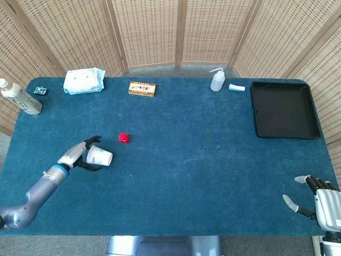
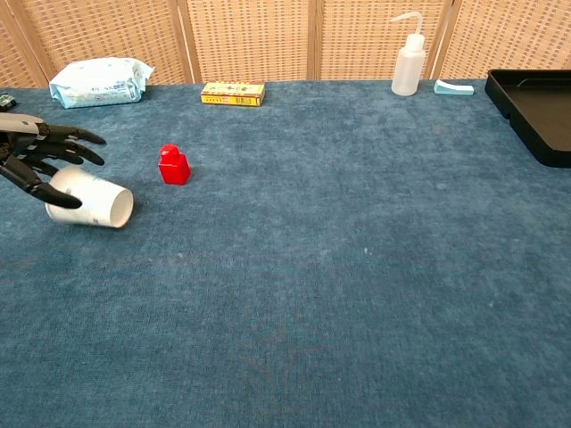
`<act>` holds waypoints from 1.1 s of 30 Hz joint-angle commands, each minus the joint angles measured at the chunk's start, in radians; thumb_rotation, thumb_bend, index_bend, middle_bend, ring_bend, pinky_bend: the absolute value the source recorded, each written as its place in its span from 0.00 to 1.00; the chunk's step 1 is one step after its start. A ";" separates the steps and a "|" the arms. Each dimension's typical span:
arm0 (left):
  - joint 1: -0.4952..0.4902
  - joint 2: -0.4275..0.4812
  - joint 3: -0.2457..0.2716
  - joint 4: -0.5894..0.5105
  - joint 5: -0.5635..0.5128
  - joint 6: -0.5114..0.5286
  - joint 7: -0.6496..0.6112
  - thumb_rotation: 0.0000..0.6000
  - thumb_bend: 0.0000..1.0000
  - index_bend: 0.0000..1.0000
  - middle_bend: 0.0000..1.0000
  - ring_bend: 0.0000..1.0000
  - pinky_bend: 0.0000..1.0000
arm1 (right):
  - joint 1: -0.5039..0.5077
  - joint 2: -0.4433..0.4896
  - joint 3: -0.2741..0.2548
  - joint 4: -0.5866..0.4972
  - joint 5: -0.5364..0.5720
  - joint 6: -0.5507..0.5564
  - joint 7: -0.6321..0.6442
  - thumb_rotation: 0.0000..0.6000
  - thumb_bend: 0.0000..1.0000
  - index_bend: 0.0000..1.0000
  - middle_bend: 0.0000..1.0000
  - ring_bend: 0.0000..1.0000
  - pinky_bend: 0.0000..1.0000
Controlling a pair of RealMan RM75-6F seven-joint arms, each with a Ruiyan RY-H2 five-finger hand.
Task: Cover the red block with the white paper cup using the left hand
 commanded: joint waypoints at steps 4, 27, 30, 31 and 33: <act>-0.041 0.032 0.049 -0.042 -0.005 0.077 0.141 0.84 0.17 0.01 0.10 0.00 0.11 | -0.006 0.006 -0.003 -0.002 -0.002 0.005 0.003 0.22 0.27 0.37 0.42 0.39 0.35; -0.186 -0.100 0.198 -0.050 -0.125 0.397 0.869 0.87 0.24 0.26 0.10 0.00 0.09 | -0.019 0.015 0.006 0.002 0.004 0.021 0.047 0.22 0.27 0.36 0.42 0.39 0.35; -0.191 -0.118 0.205 -0.043 -0.113 0.392 0.881 0.87 0.24 0.26 0.10 0.00 0.09 | -0.023 0.017 0.008 0.005 0.005 0.028 0.057 0.22 0.28 0.36 0.42 0.39 0.35; -0.192 -0.122 0.206 -0.041 -0.112 0.388 0.881 0.87 0.24 0.26 0.10 0.00 0.09 | -0.025 0.016 0.008 0.007 0.005 0.032 0.060 0.22 0.27 0.36 0.42 0.39 0.35; -0.196 -0.131 0.209 -0.035 -0.105 0.385 0.888 0.87 0.24 0.26 0.10 0.00 0.09 | -0.029 0.015 0.009 0.011 0.003 0.038 0.065 0.21 0.27 0.36 0.42 0.39 0.35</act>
